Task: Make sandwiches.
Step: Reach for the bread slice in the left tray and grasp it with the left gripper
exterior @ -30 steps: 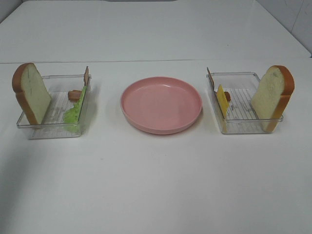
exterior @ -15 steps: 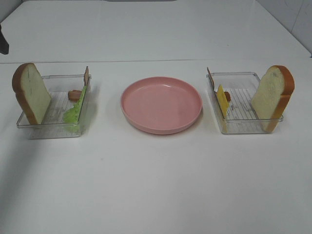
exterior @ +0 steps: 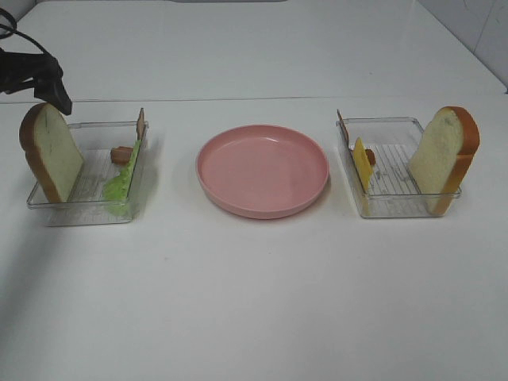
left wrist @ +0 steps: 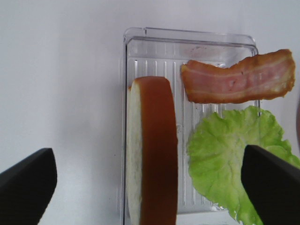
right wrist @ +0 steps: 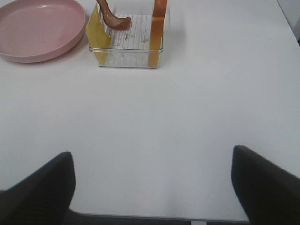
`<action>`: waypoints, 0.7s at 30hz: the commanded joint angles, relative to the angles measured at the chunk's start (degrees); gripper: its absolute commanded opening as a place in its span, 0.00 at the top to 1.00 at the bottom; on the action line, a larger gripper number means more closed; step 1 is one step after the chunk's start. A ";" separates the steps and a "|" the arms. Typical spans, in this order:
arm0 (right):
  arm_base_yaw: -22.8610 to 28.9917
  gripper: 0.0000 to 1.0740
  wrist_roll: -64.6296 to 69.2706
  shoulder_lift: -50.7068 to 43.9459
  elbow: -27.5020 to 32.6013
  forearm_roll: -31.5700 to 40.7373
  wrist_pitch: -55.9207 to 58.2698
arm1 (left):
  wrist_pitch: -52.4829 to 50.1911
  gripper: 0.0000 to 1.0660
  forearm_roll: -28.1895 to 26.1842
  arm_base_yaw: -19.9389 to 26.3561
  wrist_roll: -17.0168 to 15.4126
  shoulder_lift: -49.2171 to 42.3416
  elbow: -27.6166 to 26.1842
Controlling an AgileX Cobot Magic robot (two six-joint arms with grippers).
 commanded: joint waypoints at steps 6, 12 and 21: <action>-0.34 0.19 -0.63 -1.83 0.17 -0.11 -0.63 | 0.00 0.08 -0.57 -0.34 0.34 4.81 -1.60; -0.34 0.19 -0.63 -1.83 0.17 -0.11 -0.63 | -2.23 0.44 -0.40 -0.34 0.34 4.76 -1.60; -0.34 0.19 -0.63 -1.83 0.17 -0.11 -0.63 | -3.44 0.95 -1.09 -0.34 0.34 4.76 -1.60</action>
